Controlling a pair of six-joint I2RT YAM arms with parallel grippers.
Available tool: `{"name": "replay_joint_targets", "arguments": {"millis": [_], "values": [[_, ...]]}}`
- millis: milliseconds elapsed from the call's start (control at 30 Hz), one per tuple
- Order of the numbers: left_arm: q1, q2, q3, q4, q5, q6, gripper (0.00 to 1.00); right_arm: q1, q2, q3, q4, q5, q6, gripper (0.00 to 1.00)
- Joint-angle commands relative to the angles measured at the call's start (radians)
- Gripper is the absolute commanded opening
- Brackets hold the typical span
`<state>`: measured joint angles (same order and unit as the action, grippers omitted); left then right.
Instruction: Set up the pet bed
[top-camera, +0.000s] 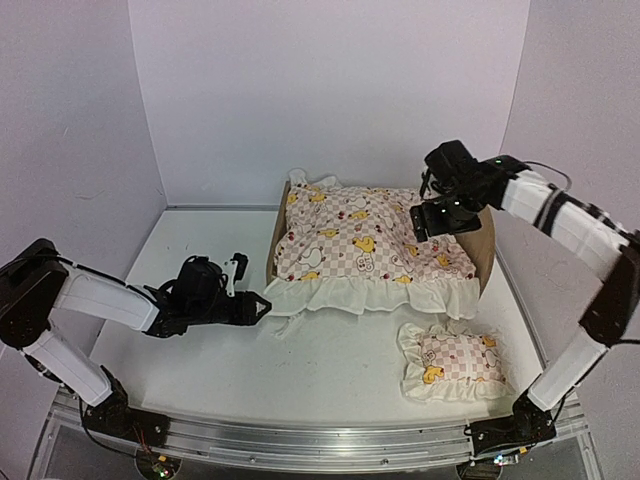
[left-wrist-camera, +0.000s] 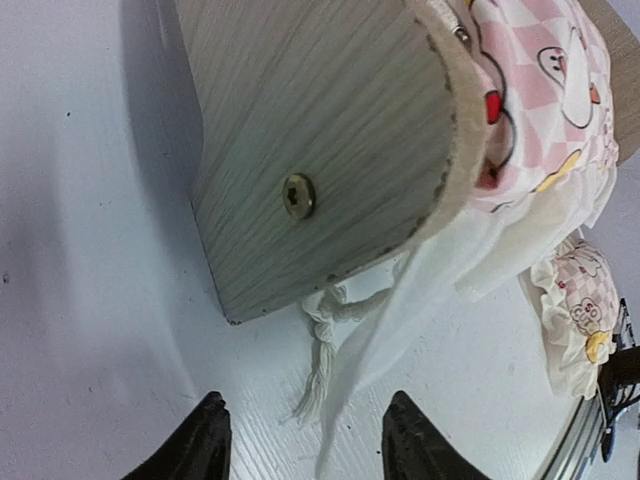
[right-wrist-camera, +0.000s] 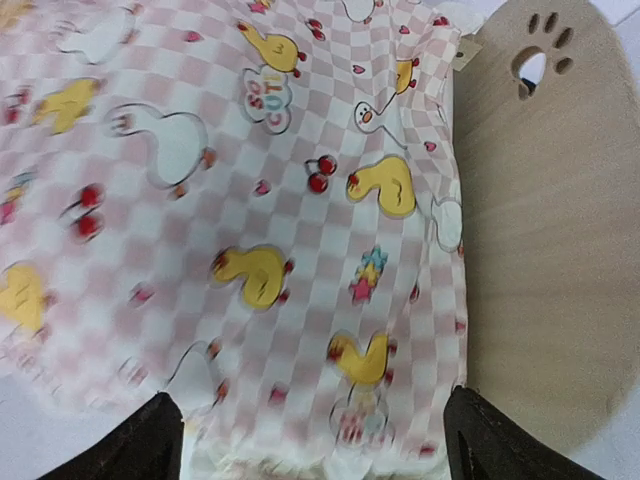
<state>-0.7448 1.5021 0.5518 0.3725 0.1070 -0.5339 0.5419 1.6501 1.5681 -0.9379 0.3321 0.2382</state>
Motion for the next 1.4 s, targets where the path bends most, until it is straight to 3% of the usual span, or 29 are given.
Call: {"name": "replay_joint_targets", "arguments": {"millis": [0, 167, 267, 400, 533, 700, 800, 867, 933, 1000, 1133, 1233, 1367], "values": [[0.003, -0.131, -0.029, 0.011, 0.023, 0.049, 0.56, 0.131, -0.259, -0.197, -0.221, -0.089, 0.194, 0.98], [0.005, -0.275, -0.077, 0.009, 0.028, 0.087, 0.64, 0.294, -0.385, -0.408, -0.252, -0.093, 0.631, 0.98], [0.005, -0.368, -0.095, 0.009, 0.034, 0.103, 0.66, 0.302, -0.467, -0.578, -0.113, -0.121, 0.987, 0.98], [0.005, -0.477, -0.114, 0.010, 0.045, 0.095, 0.67, 0.303, -0.529, -0.695, -0.017, -0.103, 1.318, 0.98], [0.003, -0.532, -0.125, 0.010, 0.051, 0.083, 0.67, 0.292, -0.524, -0.762, 0.010, -0.050, 1.462, 0.98], [0.003, -0.614, -0.141, 0.011, 0.094, 0.106, 0.71, 0.272, -0.412, -0.747, 0.013, -0.056, 1.280, 0.98], [-0.025, -0.614, -0.128, 0.047, 0.205, 0.185, 0.97, 0.220, -0.373, -0.717, 0.011, -0.132, 1.052, 0.98], [-0.134, -0.568, -0.105, 0.097, 0.226, 0.285, 0.99, 0.192, -0.381, -0.658, 0.002, -0.169, 0.845, 0.98], [-0.317, -0.504, -0.100, 0.204, 0.119, 0.435, 0.99, 0.191, -0.394, -0.549, -0.103, -0.078, 0.725, 0.98], [-0.420, -0.372, -0.103, 0.356, 0.081, 0.574, 0.99, 0.191, -0.399, -0.421, -0.209, 0.040, 0.638, 0.98], [-0.495, -0.001, 0.126, 0.382, 0.110, 0.705, 0.99, 0.191, -0.417, -0.198, -0.300, 0.192, 0.504, 0.98], [-0.549, 0.211, 0.281, 0.396, 0.128, 0.792, 0.96, 0.191, -0.463, -0.147, -0.278, 0.217, 0.428, 0.98], [-0.625, 0.427, 0.410, 0.396, 0.129, 1.028, 0.96, 0.191, -0.560, -0.165, -0.177, 0.222, 0.338, 0.98]]}}
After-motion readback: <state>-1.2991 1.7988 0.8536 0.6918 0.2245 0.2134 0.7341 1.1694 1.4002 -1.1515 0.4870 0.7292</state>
